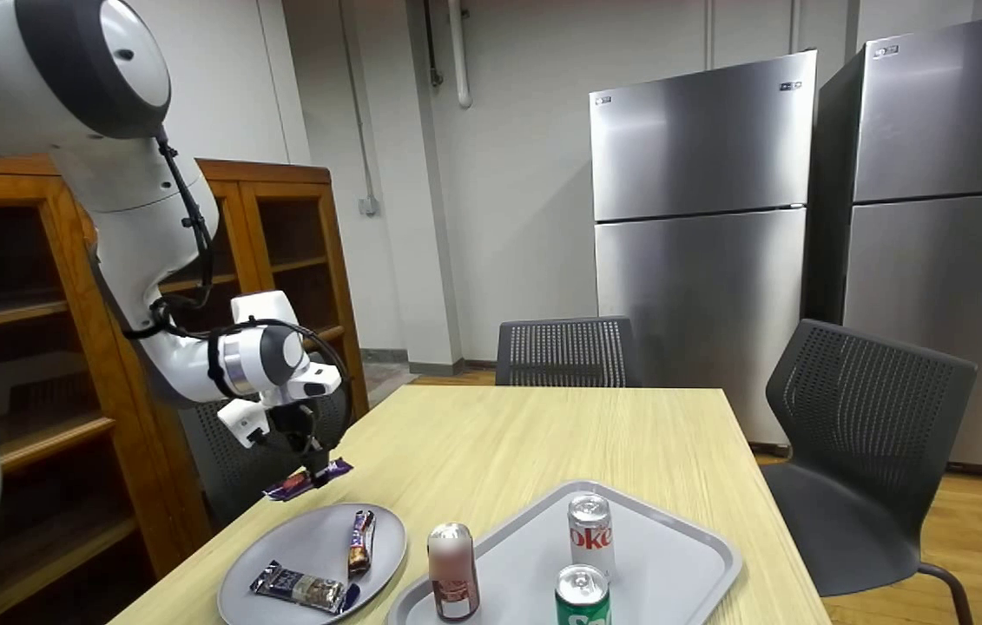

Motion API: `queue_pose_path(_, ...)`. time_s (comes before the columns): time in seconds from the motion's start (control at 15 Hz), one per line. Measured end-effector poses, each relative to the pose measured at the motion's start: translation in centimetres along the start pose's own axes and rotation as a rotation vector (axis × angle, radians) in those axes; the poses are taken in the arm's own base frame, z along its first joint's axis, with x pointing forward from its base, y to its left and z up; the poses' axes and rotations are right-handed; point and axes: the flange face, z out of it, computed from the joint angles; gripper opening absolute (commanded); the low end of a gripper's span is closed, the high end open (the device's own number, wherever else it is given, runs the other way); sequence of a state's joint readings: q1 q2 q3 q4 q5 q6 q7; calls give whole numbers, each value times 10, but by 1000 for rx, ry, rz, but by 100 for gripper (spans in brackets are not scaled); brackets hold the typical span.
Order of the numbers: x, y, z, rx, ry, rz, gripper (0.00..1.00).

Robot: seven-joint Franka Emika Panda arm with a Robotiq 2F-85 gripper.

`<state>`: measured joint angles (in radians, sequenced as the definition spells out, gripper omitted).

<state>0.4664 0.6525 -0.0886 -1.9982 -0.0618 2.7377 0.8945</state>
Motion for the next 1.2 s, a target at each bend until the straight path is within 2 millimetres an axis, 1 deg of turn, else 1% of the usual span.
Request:
queue_pose_path(0.27,13,-23,7,-6,2,-27,4)
queue_pose_path(0.53,24,-45,22,-28,-13,-47,4)
queue_pose_path(0.73,32,-57,35,-50,-27,-59,4)
queue_pose_path(0.8,34,-60,39,-58,-31,-61,18)
queue_pose_path(0.87,36,-62,42,-63,-33,-62,42)
queue_pose_path(0.93,38,-64,45,-67,-36,-63,44)
queue_pose_path(1.0,39,-66,47,-71,-38,-64,48)
queue_pose_path(1.2,42,-70,47,-74,-39,-66,69)
